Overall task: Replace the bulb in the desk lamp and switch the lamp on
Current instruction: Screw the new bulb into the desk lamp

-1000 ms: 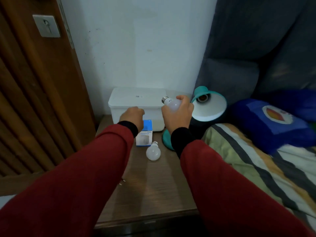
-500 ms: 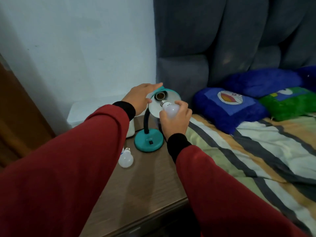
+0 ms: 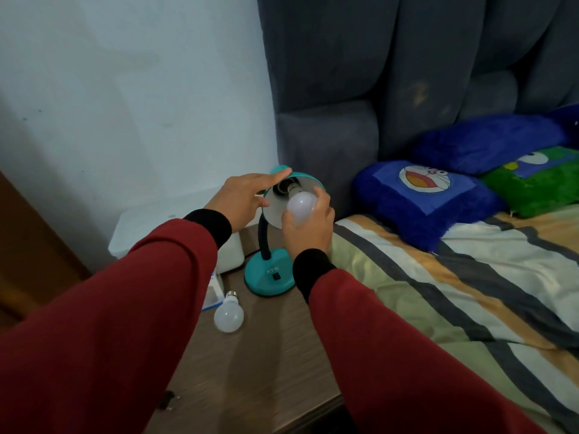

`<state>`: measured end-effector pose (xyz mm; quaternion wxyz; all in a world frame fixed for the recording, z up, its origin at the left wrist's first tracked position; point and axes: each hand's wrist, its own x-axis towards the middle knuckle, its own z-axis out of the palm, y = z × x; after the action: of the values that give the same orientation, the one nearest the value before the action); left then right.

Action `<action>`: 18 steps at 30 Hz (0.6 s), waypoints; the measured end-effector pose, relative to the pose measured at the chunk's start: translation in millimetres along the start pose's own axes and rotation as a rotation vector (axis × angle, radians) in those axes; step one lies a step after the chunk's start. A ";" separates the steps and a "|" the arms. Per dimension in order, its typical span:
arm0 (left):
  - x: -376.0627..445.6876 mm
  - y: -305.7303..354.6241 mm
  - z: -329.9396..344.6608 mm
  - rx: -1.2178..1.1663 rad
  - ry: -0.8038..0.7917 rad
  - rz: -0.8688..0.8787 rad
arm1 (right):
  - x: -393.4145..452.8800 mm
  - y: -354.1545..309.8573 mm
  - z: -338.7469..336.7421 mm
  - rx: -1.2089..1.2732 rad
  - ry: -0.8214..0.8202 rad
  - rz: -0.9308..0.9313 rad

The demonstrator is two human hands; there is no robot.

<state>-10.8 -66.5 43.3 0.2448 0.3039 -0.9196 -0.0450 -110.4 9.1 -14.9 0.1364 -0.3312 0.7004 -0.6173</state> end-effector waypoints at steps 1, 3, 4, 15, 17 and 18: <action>0.5 0.3 0.0 0.002 -0.005 0.004 | 0.0 0.7 1.0 0.007 -0.015 0.012; 1.6 0.4 -0.2 0.016 -0.023 0.015 | -0.8 3.2 2.9 0.003 -0.048 0.016; 1.9 0.5 -0.4 0.029 -0.030 0.019 | -1.3 4.4 3.6 0.005 -0.046 0.014; 3.3 -2.8 -4.0 0.057 -0.068 0.003 | 6.6 -10.9 12.5 0.445 -0.067 0.264; 3.4 -3.0 -3.1 0.049 -0.069 0.000 | 8.1 -8.1 12.1 0.432 -0.099 0.276; 3.5 -2.6 -2.2 0.043 -0.072 -0.001 | 8.5 -5.7 12.0 0.414 -0.112 0.282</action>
<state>-10.8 -70.5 46.1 0.2050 0.3078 -0.9284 -0.0360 -107.9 -5.6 -9.9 0.3247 -0.2287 0.5898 -0.7031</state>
